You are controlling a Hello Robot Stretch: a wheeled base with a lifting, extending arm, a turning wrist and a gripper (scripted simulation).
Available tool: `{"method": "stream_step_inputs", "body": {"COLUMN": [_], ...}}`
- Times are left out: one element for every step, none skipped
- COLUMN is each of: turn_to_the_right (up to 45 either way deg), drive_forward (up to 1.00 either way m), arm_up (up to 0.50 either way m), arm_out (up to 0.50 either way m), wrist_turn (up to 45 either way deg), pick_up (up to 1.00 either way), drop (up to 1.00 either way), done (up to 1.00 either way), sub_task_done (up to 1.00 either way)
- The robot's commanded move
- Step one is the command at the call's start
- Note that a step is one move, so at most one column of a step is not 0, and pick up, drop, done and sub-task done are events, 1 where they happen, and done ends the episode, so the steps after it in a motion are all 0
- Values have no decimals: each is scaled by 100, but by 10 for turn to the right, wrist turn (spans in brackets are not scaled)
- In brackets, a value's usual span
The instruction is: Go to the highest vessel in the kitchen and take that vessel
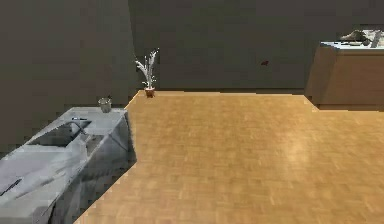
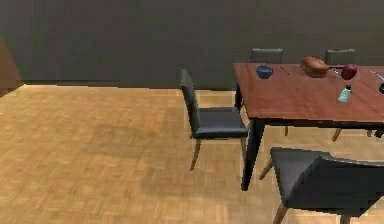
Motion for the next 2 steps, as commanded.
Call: {"method": "stream_step_inputs", "body": {"turn_to_the_right": [0,-120], "drive_forward": [100,0], "arm_up": [0,0], "arm_out": [0,0], "wrist_turn": [0,0], "pick_up": [0,0], "drop": [0,0], "done": [0,0], "sub_task_done": [0,0]}}
